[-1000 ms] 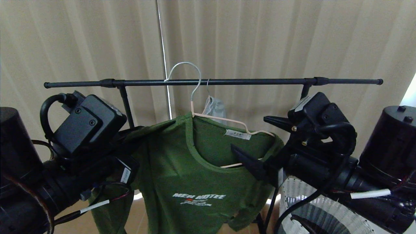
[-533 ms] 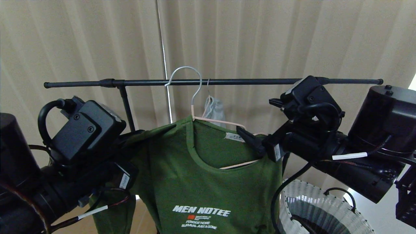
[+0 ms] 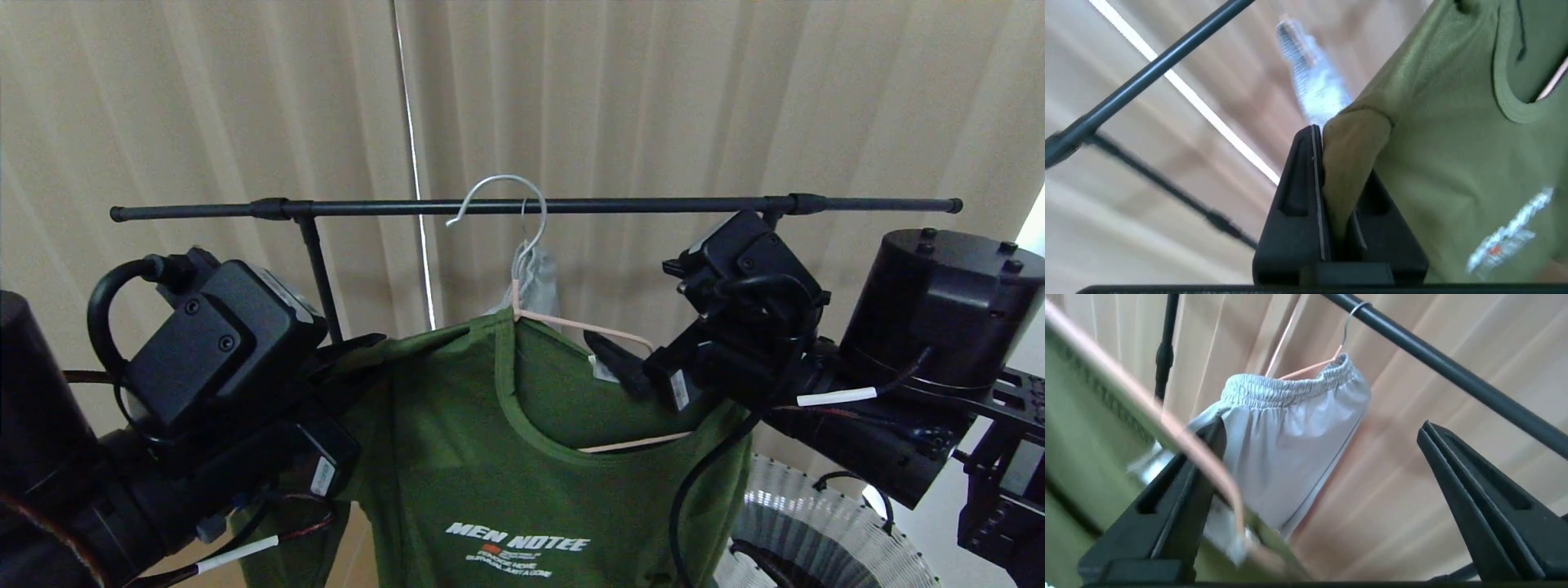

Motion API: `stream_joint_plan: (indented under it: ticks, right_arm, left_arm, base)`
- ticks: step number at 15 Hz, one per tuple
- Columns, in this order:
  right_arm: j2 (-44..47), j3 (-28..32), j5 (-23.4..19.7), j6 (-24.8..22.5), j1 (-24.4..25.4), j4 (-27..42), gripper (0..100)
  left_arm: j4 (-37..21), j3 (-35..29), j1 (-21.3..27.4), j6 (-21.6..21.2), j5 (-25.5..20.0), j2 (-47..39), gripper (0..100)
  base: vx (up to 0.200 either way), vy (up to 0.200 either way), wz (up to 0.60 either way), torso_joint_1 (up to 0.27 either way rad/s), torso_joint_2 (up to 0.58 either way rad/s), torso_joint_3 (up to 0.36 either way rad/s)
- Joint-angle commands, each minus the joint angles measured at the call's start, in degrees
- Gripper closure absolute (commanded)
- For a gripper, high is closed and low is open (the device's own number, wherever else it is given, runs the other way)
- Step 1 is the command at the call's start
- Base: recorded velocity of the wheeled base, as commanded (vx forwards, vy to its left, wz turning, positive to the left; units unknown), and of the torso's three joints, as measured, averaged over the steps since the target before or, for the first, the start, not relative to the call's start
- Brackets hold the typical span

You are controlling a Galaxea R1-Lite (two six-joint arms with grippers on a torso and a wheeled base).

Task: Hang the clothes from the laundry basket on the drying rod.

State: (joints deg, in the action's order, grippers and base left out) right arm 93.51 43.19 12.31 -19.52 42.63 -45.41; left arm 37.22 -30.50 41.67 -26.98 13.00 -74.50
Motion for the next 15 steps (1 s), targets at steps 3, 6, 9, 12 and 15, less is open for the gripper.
stream_joint_plan:
  ticks: [3, 6, 9, 12, 15]
  right_arm:
    - [0.27, -0.04, -0.01, 0.01, 1.23, -0.03, 100]
    - [0.27, 0.05, 0.08, 0.01, 1.49, -0.03, 100]
    - [0.27, -0.12, 0.08, 0.01, 1.58, -0.12, 100]
    - [-0.09, -0.39, 0.08, 0.09, 1.58, -0.12, 100]
    - [-0.53, -0.56, 0.08, 0.09, 1.58, -0.21, 100]
  left_arm:
    - [0.05, -0.09, 0.17, 0.0, -0.16, -0.03, 100]
    - [0.05, -0.26, 0.17, 0.0, -0.08, -0.12, 100]
    - [0.05, 0.27, 0.17, -0.09, -0.08, -0.21, 100]
    - [0.05, 0.27, 0.08, -0.09, -0.08, -0.12, 100]
    - [-0.04, 0.35, -0.1, 0.26, -0.16, 0.93, 100]
  base:
    - [0.0, 0.0, 0.0, 0.0, 0.0, 0.0]
    - [0.0, 0.0, 0.0, 0.0, 0.0, 0.0]
    - [0.0, 0.0, 0.0, 0.0, 0.0, 0.0]
    - [0.0, 0.0, 0.0, 0.0, 0.0, 0.0]
    - [0.0, 0.0, 0.0, 0.0, 0.0, 0.0]
